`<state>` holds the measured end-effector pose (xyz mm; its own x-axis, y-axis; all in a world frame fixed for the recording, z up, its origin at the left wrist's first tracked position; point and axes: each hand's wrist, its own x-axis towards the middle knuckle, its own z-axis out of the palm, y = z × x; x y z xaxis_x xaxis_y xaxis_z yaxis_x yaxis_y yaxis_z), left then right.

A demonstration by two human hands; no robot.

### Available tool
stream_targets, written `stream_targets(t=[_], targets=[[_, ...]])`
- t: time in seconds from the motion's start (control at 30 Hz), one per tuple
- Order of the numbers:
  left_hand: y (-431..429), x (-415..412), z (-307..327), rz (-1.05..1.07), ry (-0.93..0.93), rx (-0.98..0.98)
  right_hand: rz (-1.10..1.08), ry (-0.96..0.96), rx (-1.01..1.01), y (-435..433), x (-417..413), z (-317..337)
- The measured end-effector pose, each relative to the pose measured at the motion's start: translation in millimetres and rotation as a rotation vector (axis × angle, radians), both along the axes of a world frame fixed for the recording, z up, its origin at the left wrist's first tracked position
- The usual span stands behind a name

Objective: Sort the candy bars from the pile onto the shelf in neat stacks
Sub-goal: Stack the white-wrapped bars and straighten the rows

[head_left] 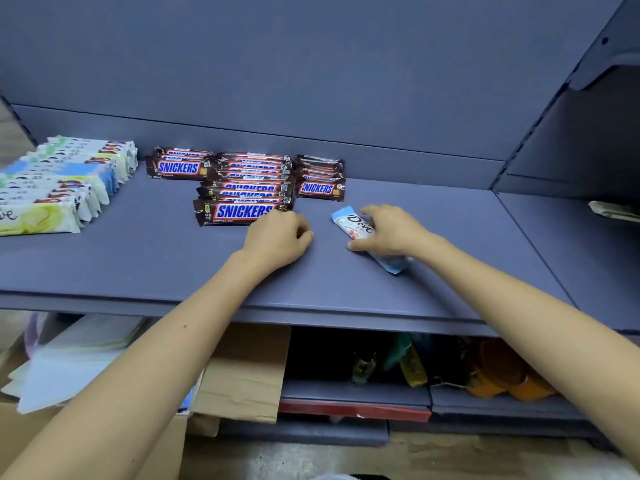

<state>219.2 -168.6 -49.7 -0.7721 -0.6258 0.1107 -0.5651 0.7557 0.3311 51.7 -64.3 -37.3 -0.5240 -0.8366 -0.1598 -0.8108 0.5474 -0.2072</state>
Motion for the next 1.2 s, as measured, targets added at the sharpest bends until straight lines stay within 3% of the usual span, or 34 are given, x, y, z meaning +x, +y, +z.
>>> stream_targets(t=[0.17,0.4,0.57,0.7,0.97,1.1,1.2], targets=[[5,10,-9,0.013,0.167,0.162,-0.043,-0.049,-0.116,3,18,-2],[12,26,-3,0.095,0.444,0.592,0.187,-0.068,-0.455,12,55,-9],[7,51,-2,0.075,0.552,0.697,0.302,-0.082,-0.529,3,85,-10],[-7,85,-2,0.162,0.700,0.733,0.248,-0.180,-0.561,-9,109,-1],[-53,176,-4,0.357,0.830,0.622,0.191,-0.361,-0.483,-61,163,2],[-72,221,-16,0.479,0.574,0.153,0.254,-0.263,-0.508,-97,198,-2],[-83,254,-37,0.493,0.304,-0.078,0.290,-0.245,-0.520,-122,221,0]])
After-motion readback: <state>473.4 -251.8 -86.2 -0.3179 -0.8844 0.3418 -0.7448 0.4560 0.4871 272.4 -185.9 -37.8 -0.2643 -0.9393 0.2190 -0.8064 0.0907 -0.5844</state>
